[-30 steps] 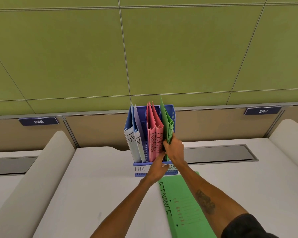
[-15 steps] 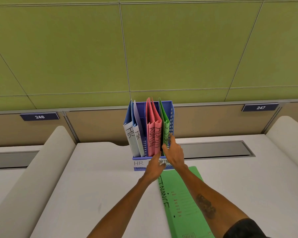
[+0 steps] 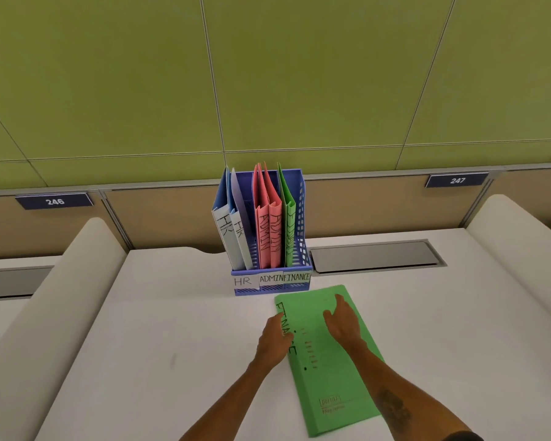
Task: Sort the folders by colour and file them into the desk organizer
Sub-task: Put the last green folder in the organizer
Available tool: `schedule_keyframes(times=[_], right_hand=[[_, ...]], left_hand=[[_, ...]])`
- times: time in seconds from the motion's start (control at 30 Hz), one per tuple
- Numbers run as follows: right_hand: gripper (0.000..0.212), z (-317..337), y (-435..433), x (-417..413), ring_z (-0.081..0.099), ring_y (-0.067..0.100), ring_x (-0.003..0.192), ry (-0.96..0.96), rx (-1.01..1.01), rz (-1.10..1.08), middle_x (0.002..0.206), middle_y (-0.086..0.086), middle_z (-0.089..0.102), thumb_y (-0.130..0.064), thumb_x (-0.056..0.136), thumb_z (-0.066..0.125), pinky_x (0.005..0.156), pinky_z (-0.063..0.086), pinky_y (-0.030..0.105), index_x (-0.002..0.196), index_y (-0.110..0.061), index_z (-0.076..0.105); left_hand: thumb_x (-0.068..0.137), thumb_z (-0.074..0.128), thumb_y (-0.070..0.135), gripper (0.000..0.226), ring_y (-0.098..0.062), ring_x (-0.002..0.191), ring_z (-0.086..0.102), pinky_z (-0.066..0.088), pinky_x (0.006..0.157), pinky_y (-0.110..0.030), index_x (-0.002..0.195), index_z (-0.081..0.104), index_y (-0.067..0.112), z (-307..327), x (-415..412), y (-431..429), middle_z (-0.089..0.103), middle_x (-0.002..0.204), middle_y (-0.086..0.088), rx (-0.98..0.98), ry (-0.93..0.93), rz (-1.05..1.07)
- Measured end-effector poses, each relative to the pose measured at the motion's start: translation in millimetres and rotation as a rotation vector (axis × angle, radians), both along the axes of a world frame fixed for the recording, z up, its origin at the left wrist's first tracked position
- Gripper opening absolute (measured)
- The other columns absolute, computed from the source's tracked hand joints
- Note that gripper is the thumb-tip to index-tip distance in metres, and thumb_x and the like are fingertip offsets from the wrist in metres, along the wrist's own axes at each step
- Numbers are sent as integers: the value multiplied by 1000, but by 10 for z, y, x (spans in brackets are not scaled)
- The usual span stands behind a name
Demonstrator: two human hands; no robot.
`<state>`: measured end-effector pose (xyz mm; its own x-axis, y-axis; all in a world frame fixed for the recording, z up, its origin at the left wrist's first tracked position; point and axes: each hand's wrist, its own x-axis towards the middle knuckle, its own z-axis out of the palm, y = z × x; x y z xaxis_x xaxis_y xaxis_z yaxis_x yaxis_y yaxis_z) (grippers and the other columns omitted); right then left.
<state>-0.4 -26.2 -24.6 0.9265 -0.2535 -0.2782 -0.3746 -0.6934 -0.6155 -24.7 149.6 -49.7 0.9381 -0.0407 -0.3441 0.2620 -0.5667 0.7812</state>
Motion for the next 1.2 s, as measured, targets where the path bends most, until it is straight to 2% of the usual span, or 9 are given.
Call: schedule_keyframes(times=[0.2, 0.33, 0.47, 0.57, 0.7, 0.87, 0.93, 1.03, 1.2], right_hand=[[53, -266, -435, -453, 42, 32, 131, 212, -125, -109, 142, 11, 44, -25, 95, 52, 109, 36, 51, 144, -11, 37], [53, -314, -606, -614, 41, 30, 132, 236, -147, -70, 142, 10, 44, -24, 95, 52, 109, 36, 49, 144, -12, 37], [55, -256, -630, -682, 45, 30, 129, 210, -125, -30, 140, 9, 48, -25, 96, 51, 106, 41, 47, 147, -14, 34], [52, -232, -650, -743, 48, 31, 126, 191, -97, -43, 137, 9, 49, -26, 95, 51, 104, 42, 49, 144, -16, 37], [59, -236, -690, -798, 43, 34, 132, 209, -12, -133, 147, 10, 42, -26, 95, 54, 108, 39, 52, 149, -16, 34], [58, -305, -724, -813, 42, 34, 132, 234, 114, -274, 142, 12, 50, -31, 94, 55, 110, 35, 49, 148, -16, 39], [54, -297, -727, -788, 41, 35, 132, 213, 145, -313, 141, 13, 50, -29, 94, 54, 109, 35, 48, 145, -15, 43], [51, -225, -719, -715, 48, 37, 126, 100, 210, -401, 138, 15, 52, -22, 93, 56, 106, 40, 52, 142, -11, 46], [44, 31, -688, -550, 59, 36, 112, -113, 269, -463, 129, 16, 56, -12, 90, 55, 98, 48, 52, 133, -4, 50]], left_hand=[[97, 56, 26, 65, -25, 141, 37, 33, 113, -35, 153, 25, 9, -198, -299, -34, 34, 155, -9, 121, 78, 21], [94, 55, 17, 54, -26, 130, 49, 42, 107, -36, 145, 38, 10, -182, -408, -157, 45, 142, -11, 104, 84, 28], [89, 55, 9, 42, -27, 113, 61, 52, 97, -44, 131, 51, 10, -139, -468, -275, 56, 127, -11, 23, 95, 62], [89, 58, 12, 43, -27, 113, 61, 52, 98, -45, 131, 50, 11, -111, -492, -301, 58, 127, -10, -15, 121, 138], [90, 63, 19, 34, -26, 109, 65, 54, 96, -43, 121, 55, 8, -128, -526, -254, 65, 122, -8, -68, 177, 210], [89, 68, 11, 36, -26, 108, 67, 54, 97, -43, 124, 59, 6, -190, -571, -229, 67, 122, -9, -168, 172, 204], [89, 65, 5, 39, -24, 106, 64, 53, 98, -41, 127, 56, 6, -168, -564, -247, 65, 125, -10, -212, 155, 215], [91, 62, 1, 41, -18, 102, 58, 53, 92, -33, 130, 52, 8, -48, -503, -290, 61, 129, -10, -268, 104, 214], [94, 58, 0, 47, -27, 107, 63, 58, 88, -40, 137, 44, 11, 264, -280, -355, 56, 131, -12, -367, -3, 183]])
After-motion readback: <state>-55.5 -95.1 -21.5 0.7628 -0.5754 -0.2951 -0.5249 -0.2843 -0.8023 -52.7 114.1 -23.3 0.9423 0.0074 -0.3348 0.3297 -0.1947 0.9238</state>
